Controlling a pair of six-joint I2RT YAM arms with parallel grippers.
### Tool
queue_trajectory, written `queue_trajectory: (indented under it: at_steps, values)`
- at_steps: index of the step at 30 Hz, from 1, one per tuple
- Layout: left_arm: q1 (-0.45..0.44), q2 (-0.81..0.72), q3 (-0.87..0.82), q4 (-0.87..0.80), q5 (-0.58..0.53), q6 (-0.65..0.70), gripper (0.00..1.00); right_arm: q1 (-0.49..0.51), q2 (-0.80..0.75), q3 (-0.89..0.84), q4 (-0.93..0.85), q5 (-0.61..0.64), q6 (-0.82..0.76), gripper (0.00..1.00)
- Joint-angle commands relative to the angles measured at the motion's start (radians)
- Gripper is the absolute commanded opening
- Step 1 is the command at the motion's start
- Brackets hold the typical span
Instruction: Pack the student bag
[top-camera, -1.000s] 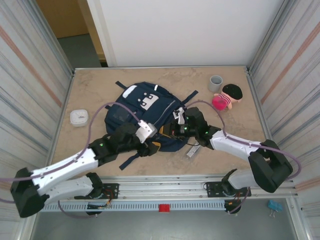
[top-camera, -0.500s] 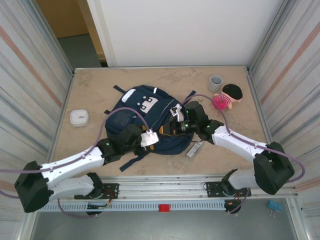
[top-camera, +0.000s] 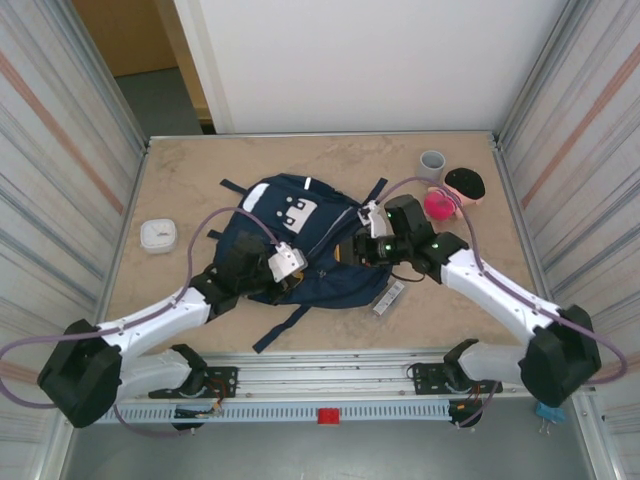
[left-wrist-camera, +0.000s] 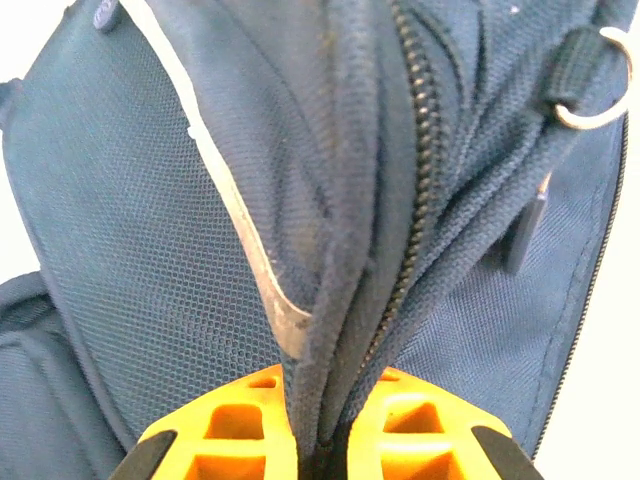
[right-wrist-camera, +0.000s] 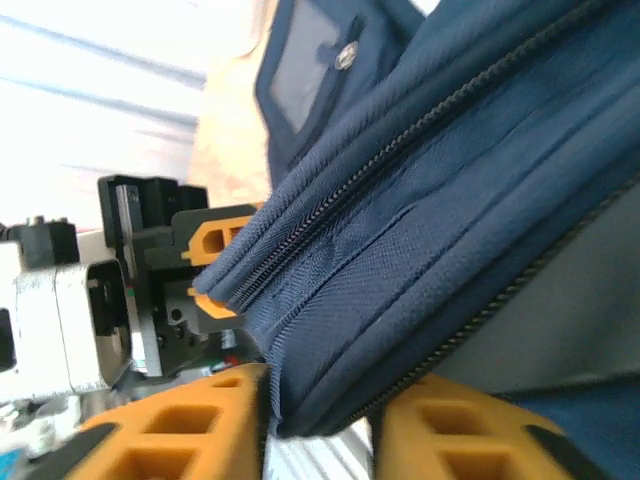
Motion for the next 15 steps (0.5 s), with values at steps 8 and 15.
queue_trajectory:
  at_steps: [8, 15]
  values:
    - [0.055, 0.057, 0.099, -0.122, 0.335, -0.312, 0.00, 0.368, -0.327, -0.118, -0.148, 0.621, 0.060, 0.45]
    - [0.059, 0.065, 0.130, -0.147, 0.367, -0.350, 0.00, 0.515, -0.139, -0.059, -0.075, 0.747, 0.047, 0.45]
